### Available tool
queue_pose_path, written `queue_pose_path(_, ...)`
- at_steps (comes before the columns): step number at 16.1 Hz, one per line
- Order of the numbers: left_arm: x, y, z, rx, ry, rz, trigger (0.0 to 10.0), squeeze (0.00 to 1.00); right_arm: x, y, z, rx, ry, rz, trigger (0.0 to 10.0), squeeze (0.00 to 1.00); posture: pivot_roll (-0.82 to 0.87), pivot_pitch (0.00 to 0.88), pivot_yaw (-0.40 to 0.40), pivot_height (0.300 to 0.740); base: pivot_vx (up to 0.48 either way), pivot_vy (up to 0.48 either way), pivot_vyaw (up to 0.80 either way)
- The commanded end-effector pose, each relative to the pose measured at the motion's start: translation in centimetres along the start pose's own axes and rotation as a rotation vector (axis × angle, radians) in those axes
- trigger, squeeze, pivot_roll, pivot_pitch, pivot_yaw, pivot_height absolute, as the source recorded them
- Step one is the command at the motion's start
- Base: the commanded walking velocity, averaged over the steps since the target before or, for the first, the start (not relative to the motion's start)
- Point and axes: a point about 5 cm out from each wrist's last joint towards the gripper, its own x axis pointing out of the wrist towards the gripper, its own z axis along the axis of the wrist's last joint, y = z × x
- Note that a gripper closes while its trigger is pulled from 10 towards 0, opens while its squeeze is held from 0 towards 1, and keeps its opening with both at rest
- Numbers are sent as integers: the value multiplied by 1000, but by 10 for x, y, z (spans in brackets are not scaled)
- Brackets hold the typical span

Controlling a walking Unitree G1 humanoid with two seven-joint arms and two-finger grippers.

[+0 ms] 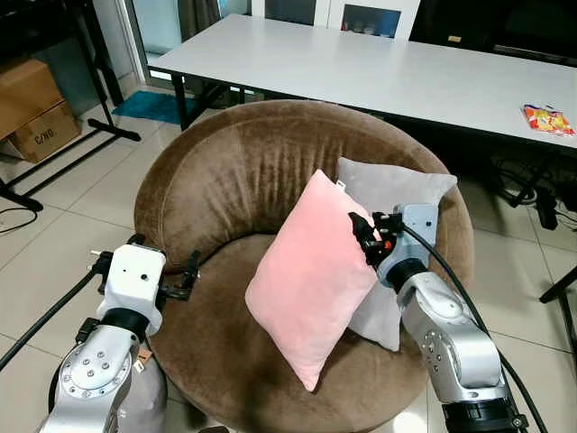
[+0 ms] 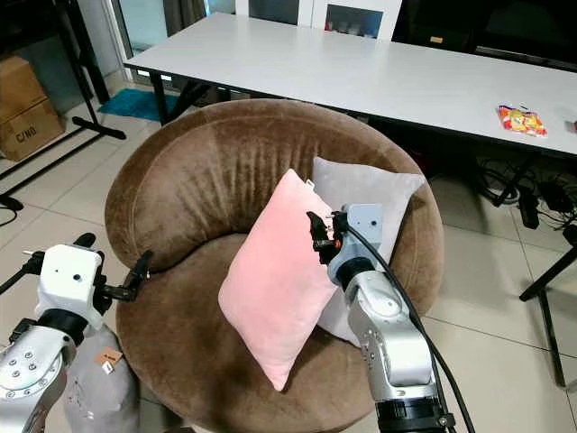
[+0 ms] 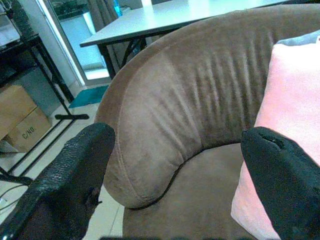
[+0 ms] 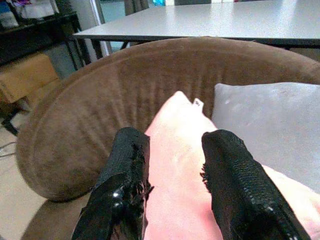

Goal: Move the pillow to the sofa from floor

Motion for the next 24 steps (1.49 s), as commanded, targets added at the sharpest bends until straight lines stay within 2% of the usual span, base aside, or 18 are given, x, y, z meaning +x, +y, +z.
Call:
queue_pose_path(1, -2, 2, 3, 7, -15, 10, 10000, 0, -1, -6, -1, -16, 18, -42, 10000, 0, 61, 0, -41, 740, 0, 0, 0)
queue_pose_path(11, -1, 2, 3, 11, -23, 10, 10000, 0, -5, -16, -9, -105, 38, -115, 10000, 0, 55, 0, -37, 740, 0, 0, 0)
queue_pose_path(21, -1, 4, 5, 21, -33, 22, 10000, 0, -4, -15, -10, -126, 24, -105, 10000, 0, 58, 0, -38, 740, -265, 0, 0)
queue_pose_path(24, 0, 5, 4, 29, -31, 25, 10000, 0, -3, -15, -10, -127, 24, -103, 10000, 0, 54, 0, -33, 740, 0, 0, 0)
